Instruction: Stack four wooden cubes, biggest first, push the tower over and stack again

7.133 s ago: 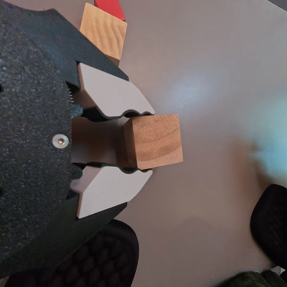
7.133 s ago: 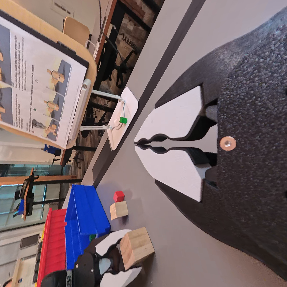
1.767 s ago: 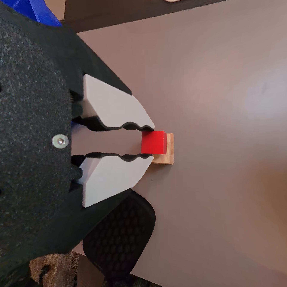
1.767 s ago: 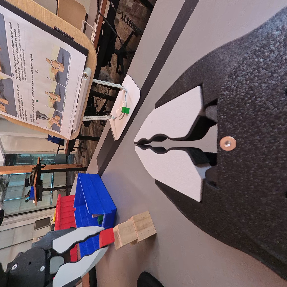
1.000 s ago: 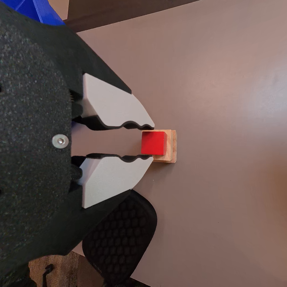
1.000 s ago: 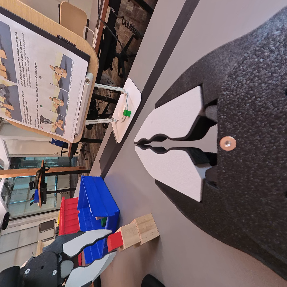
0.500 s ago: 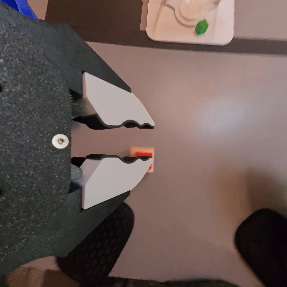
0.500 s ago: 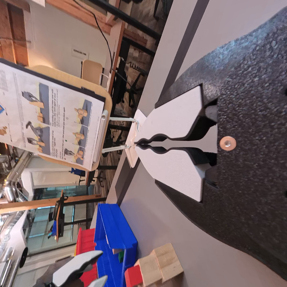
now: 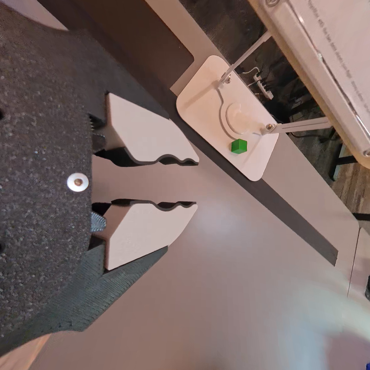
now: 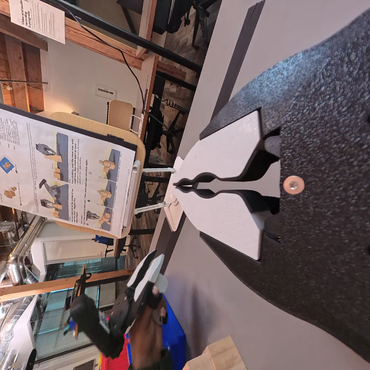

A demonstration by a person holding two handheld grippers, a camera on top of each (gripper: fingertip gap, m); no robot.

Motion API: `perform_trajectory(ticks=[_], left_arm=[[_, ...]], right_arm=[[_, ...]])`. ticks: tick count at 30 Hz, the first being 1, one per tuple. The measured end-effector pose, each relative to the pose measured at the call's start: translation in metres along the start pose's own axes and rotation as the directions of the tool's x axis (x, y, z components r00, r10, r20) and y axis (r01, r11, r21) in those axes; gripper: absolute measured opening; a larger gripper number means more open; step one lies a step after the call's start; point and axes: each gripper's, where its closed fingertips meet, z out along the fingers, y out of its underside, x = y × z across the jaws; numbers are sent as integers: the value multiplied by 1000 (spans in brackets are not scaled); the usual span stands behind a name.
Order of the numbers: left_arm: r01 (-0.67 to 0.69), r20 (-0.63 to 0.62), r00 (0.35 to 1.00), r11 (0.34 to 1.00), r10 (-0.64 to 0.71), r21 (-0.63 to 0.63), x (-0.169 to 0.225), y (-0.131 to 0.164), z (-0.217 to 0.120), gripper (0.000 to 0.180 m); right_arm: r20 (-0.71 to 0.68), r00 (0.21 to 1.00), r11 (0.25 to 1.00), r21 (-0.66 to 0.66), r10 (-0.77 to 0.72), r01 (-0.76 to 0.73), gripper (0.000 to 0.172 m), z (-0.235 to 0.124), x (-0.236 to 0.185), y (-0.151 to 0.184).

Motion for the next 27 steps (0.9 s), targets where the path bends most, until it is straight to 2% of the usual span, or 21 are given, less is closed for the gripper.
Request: perform_trajectory(ticks=[6, 10, 13, 16, 24, 26, 27], left_arm=[[44, 12, 999, 997, -45, 70, -20, 13, 59, 40], [102, 19, 994, 987, -105, 122, -40, 7, 95, 44], [154, 21, 987, 984, -156, 86, -55, 8, 119, 46], [125, 28, 991, 987, -129, 99, -63, -4, 134, 46], [25, 75, 997, 994, -17, -110, -68, 7, 176, 45], [13, 78, 997, 992, -3, -125, -69, 7, 179, 35], [-11, 92, 996, 991, 23, -132, -71, 8, 178, 23]], right_arm=[[22, 1000, 1000, -16, -3, 3, 0, 1, -3, 1], [39, 999, 999, -29, -19, 20, 0, 2, -5, 3], [51, 998, 998, -51, -34, 37, 0, 4, -6, 7], [57, 998, 997, -64, -41, 45, 0, 5, -7, 10], [73, 996, 996, -78, -41, 47, 0, 7, -10, 13], [85, 996, 995, -89, -39, 47, 0, 7, -11, 15], [89, 995, 995, -93, -40, 49, 0, 8, -12, 16]])
